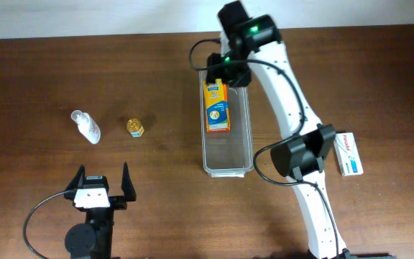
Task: Pack container
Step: 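Raise the right gripper and move it right toward the white box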
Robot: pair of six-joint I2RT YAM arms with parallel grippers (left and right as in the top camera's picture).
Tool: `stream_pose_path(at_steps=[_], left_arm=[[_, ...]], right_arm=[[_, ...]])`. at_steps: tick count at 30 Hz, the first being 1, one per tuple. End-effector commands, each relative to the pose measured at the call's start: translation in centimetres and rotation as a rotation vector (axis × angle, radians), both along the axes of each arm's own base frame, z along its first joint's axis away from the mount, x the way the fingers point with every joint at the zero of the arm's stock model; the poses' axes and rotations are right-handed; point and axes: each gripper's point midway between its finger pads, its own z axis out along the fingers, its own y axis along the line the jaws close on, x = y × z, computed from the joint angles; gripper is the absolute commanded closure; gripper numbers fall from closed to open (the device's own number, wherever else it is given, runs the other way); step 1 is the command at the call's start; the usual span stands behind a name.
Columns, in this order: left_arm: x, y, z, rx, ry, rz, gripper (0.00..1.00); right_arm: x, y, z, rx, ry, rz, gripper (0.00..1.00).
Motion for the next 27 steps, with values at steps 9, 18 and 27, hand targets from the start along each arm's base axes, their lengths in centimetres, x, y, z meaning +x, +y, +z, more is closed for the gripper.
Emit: stream_pose_path(at_steps=[9, 18, 27], left_arm=[[0.0, 0.0, -0.1, 0.012, 0.003, -0.003, 0.01], [0.0, 0.0, -0.1, 0.012, 0.003, -0.003, 0.01], [0.0, 0.0, -0.1, 0.012, 0.003, -0.003, 0.01]], right_arm=[[1.6, -13.8, 10.1, -0.163, -0.266, -0.151, 0.35], [-2.3, -21.9, 16.4, -0.238, -0.351, -0.217, 0.30], [-12.7, -29.0, 12.5, -0.399, -0.061, -0.227, 0.10]])
